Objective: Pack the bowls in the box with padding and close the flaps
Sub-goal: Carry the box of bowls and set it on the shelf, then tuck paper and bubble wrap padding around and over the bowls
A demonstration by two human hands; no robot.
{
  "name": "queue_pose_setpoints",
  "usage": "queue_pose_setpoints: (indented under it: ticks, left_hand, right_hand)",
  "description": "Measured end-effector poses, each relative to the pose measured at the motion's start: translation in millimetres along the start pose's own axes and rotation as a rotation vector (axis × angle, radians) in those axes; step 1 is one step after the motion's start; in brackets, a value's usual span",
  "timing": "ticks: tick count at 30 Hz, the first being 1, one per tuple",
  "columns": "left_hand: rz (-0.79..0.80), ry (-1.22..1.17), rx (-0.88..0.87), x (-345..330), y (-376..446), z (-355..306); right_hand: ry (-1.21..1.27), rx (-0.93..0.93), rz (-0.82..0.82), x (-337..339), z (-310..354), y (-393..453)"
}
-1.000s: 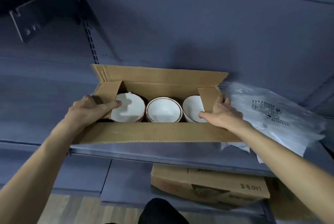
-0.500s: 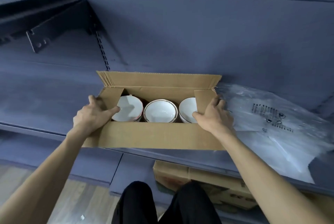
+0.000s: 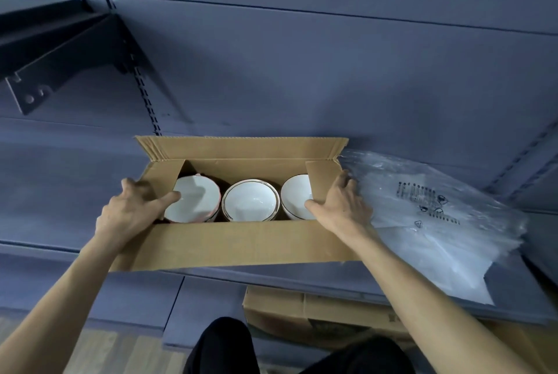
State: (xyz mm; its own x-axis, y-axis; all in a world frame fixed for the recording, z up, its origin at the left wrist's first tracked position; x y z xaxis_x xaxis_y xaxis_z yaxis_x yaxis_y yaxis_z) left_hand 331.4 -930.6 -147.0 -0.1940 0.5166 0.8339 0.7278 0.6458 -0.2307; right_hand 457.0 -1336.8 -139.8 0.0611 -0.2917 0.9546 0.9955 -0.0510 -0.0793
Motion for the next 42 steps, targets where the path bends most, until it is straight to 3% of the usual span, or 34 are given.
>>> queue_pose_setpoints:
  ticks: [13, 18, 22, 26, 32, 36, 40, 42]
  left_hand:
    - [0.164, -0.228, -0.119, -12.8, -26.2, -35.0]
    - [0.322, -0.578, -0.04, 11.4, -27.5, -27.5]
    - [0.128, -0.642, -0.071, 52.4, -10.8, -18.5]
    - [-0.126, -0.51, -0.052, 62.3, 3.9, -7.2]
    - [-0.321, 0.033, -0.117, 49.2, -9.2, -4.0]
    - [-0.234, 0.147, -0.142, 38.9, 4.7, 0.0]
    - [-0.07, 0.111, -0.042, 28.5, 10.7, 1.4]
    - [-0.092, 0.174, -0.023, 30.5, 6.1, -8.2]
  right_hand:
    - [0.047, -0.073, 0.006, 18.9, -51.8, -9.4]
    - [0.197, -0.099, 0.14, 23.1, -54.6, -4.2]
    - [0.382, -0.081, 0.111, 46.2, -61.2, 8.0]
    - [0.479, -0.084, 0.041, 60.7, -68.9, 20.5]
    - [0.701, -0.165, -0.022, 66.1, -117.2, 38.6]
    - [0.785, -0.203, -0.048, 50.6, -140.6, 28.0]
    - [0.666, -0.193, -0.005, 32.0, -146.3, 21.8]
    - [0.626, -0.19, -0.025, 33.0, -148.8, 24.0]
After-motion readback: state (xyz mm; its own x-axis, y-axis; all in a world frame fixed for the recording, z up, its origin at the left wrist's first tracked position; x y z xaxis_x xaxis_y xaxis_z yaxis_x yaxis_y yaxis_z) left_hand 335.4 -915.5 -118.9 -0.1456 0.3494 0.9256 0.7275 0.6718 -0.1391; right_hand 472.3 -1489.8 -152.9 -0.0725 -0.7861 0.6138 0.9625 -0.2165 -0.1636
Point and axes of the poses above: each hand's wrist, its own y-axis towards the middle knuckle, its own x-axis out of the back of the hand, z = x × y, the point moved 7 cm from there along y, towards the middle knuckle, and after that the axes turned 4 degrees about z, right-handed, at the moved point
